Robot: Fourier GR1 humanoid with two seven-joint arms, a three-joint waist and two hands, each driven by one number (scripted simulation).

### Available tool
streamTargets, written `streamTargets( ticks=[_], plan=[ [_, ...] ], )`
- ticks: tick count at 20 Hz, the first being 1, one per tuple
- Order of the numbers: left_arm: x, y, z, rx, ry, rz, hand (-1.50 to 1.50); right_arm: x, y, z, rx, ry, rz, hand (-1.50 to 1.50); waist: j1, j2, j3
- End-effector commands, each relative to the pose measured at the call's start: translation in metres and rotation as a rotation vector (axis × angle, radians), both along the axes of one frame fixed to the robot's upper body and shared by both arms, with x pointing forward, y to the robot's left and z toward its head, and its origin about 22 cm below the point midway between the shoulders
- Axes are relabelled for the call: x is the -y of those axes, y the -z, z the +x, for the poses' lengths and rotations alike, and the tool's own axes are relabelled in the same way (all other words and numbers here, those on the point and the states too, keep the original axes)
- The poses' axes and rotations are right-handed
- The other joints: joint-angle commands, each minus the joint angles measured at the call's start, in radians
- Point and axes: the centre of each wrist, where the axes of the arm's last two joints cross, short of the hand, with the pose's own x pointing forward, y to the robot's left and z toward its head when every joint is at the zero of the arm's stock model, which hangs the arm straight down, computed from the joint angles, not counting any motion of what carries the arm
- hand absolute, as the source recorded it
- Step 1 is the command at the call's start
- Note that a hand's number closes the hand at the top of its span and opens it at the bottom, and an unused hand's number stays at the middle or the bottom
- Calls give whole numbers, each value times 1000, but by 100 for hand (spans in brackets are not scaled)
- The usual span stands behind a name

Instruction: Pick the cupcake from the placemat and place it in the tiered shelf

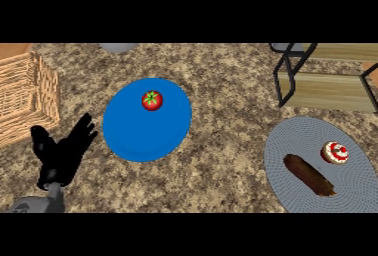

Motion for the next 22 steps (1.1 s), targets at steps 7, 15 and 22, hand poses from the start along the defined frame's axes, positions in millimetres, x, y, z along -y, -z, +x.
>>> streamTargets(
  ticks=[7,15,22],
  plan=[
    [-12,1,-3,-72,-19,4,0,-39,23,1,-93,37,-91,-150,-7,5,-5],
    [-17,-1,-10,-84,-9,-7,0,-42,52,-5,-85,66,-149,-150,-4,5,-4],
    [-3,7,-8,-91,-18,-2,0,-60,65,5,-114,75,-186,-150,-4,5,-4]
  ],
)
